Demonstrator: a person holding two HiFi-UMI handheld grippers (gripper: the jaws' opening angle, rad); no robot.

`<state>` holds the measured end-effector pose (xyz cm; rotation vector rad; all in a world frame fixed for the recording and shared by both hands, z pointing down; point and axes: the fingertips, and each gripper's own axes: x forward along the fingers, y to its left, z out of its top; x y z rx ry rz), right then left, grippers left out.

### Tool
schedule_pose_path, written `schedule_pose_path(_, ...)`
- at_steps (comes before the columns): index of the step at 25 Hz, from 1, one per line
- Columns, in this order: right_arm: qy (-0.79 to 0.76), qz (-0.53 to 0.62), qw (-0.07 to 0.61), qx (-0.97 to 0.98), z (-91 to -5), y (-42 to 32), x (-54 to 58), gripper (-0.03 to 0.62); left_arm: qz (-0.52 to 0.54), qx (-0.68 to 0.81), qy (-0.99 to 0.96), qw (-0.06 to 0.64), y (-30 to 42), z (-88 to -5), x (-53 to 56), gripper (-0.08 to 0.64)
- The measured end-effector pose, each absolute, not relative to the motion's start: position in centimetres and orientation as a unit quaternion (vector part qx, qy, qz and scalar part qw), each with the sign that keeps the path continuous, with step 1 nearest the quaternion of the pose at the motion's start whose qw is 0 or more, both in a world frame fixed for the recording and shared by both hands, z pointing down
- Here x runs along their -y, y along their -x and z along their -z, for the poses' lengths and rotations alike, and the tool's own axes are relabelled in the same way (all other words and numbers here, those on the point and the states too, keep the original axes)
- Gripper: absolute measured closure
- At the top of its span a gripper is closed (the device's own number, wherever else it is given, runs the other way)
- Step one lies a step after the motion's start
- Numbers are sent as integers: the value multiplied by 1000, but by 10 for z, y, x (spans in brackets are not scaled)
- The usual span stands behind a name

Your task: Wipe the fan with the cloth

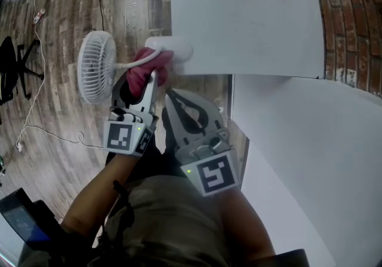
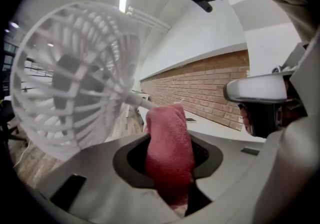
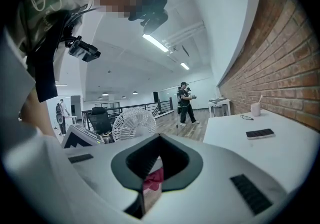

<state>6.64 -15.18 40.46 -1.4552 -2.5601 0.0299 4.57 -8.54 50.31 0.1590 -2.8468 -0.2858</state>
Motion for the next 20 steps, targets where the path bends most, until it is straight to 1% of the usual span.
schedule_pose_path(5, 490, -7, 102, 866, -407, -60, 155, 592, 99, 983, -39, 150, -36, -502, 81, 430)
schedule_pose_path(12, 491, -1, 117, 863, -417, -54, 163, 592, 45, 985, -62, 157, -24, -501, 93, 430)
schedule_pose_path(20, 478, 3, 135, 868, -430, -46, 172, 592, 24, 979, -98, 176, -11, -515, 100, 431)
